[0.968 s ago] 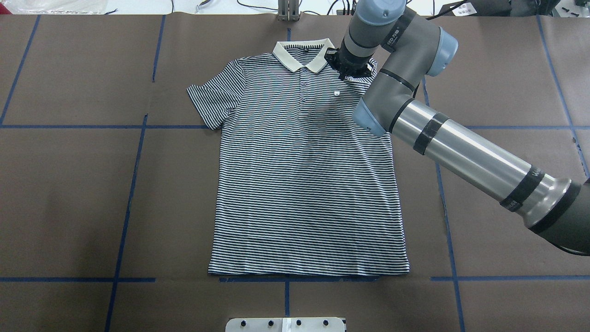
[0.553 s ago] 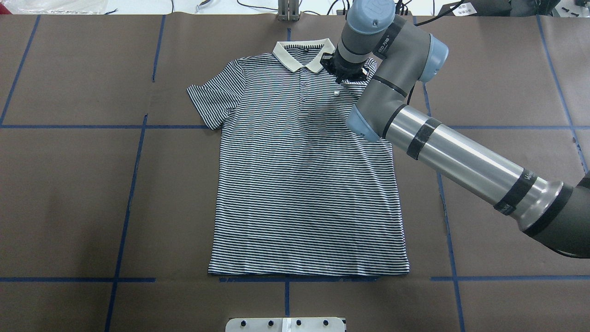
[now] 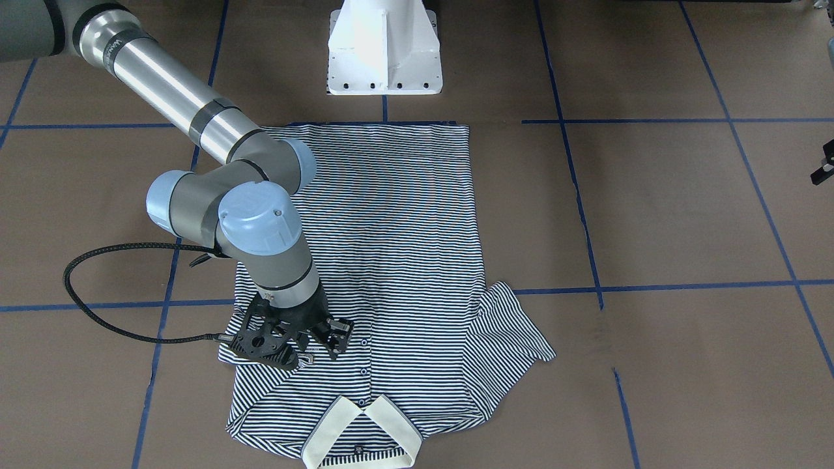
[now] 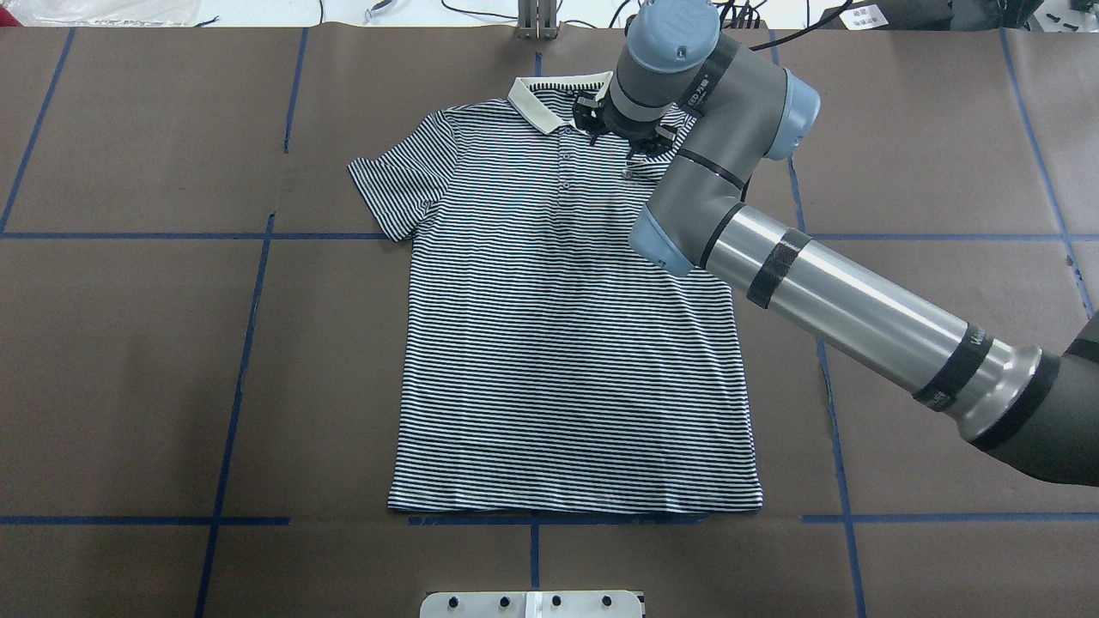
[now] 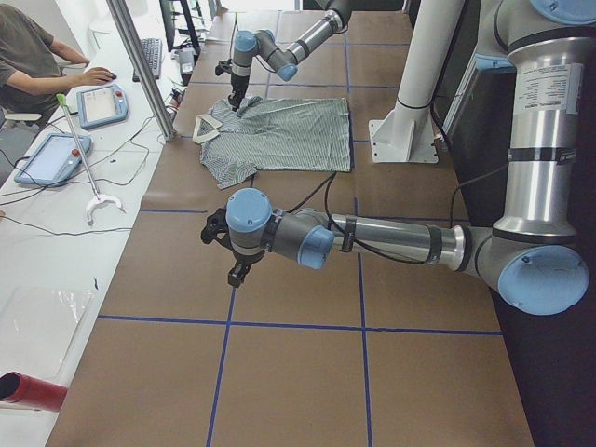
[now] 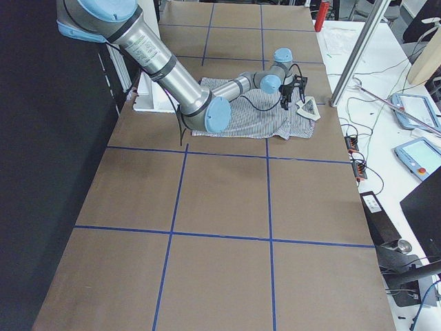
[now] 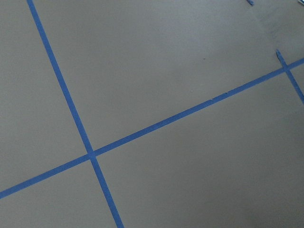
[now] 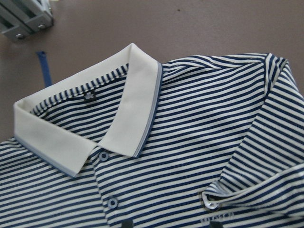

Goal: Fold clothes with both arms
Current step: 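Lift the right gripper off the shirt while the left arm moves in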

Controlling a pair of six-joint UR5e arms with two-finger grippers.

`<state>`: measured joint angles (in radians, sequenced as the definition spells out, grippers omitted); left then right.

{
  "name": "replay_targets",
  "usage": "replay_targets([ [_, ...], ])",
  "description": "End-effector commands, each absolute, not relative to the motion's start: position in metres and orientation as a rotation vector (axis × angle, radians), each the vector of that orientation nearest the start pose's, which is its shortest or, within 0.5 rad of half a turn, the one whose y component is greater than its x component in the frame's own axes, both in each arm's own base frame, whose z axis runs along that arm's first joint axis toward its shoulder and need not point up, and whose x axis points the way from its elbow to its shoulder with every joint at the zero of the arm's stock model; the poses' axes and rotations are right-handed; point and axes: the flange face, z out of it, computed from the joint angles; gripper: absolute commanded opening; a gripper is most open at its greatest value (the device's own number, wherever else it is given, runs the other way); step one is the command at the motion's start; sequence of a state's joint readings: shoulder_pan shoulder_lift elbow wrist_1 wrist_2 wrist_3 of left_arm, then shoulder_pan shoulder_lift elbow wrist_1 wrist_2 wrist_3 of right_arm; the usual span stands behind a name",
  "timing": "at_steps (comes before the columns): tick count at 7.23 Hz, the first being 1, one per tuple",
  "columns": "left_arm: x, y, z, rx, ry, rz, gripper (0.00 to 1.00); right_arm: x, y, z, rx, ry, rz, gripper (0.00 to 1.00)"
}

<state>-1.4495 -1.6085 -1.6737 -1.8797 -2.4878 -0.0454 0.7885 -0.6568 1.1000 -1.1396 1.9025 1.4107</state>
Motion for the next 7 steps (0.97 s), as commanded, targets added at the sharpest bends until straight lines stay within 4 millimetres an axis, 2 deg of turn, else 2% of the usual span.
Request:
replay_targets([
  [1, 0.095, -0.567, 0.469, 0.247, 1.017, 0.151, 1.00, -0.454, -0.633, 0.240, 0.107, -1.018, 0.411, 1.00],
  [2, 0.160, -0.586, 0.430, 0.163, 1.054, 0.103, 1.00, -0.407, -0.625, 0.266, 0.119, -1.028, 0.412, 1.00],
  [3, 0.191, -0.612, 0.399, 0.142, 1.041, -0.016, 0.99, -0.356, -0.618, 0.285, 0.112, -1.055, 0.369, 1.00],
  [4, 0.196, -0.630, 0.374, 0.157, 1.022, -0.130, 0.96, -0.321, -0.615, 0.297, 0.091, -1.073, 0.372, 1.00],
  [5, 0.217, -0.627, 0.363, 0.159, 1.032, -0.123, 0.93, -0.305, -0.604, 0.306, 0.086, -1.080, 0.371, 1.00],
  [6, 0.261, -0.635, 0.362, 0.161, 0.985, -0.138, 0.85, -0.303, -0.601, 0.315, 0.075, -1.074, 0.373, 1.00],
  [7, 0.288, -0.666, 0.360, 0.198, 0.913, -0.176, 0.83, -0.298, -0.591, 0.327, 0.083, -1.087, 0.366, 1.00],
])
